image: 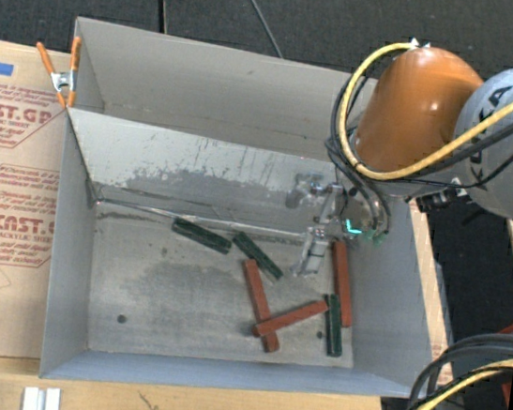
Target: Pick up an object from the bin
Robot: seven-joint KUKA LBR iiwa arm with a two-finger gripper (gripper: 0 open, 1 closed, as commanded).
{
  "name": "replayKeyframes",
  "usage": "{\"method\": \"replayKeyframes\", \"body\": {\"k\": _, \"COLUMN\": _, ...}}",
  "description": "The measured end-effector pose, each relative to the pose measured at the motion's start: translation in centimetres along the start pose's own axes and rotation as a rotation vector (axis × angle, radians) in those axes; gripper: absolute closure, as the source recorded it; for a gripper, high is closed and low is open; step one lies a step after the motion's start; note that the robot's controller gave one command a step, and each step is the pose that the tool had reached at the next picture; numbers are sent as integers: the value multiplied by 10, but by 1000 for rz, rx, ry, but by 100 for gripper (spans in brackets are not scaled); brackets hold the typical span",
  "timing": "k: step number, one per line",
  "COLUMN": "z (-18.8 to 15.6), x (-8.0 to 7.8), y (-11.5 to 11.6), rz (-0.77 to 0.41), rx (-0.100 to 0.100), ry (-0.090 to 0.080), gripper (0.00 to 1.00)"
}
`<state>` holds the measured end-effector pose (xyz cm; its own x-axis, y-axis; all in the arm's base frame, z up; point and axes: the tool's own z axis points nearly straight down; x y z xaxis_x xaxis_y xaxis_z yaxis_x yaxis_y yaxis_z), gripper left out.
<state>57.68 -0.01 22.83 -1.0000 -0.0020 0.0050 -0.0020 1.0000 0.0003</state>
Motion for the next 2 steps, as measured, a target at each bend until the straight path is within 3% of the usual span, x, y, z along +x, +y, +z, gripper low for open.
{"method": "replayKeyframes", "body": {"k": 1, "z": -4, "x": -2, "y": 0, "rz": 0, "rx": 0, "ry": -8, "gripper": 0}}
{"method": "replayKeyframes", "body": {"k": 2, "z": 50, "x": -6, "y": -8, "rz": -24, "rx": 0, "ry": -14, "gripper": 0}}
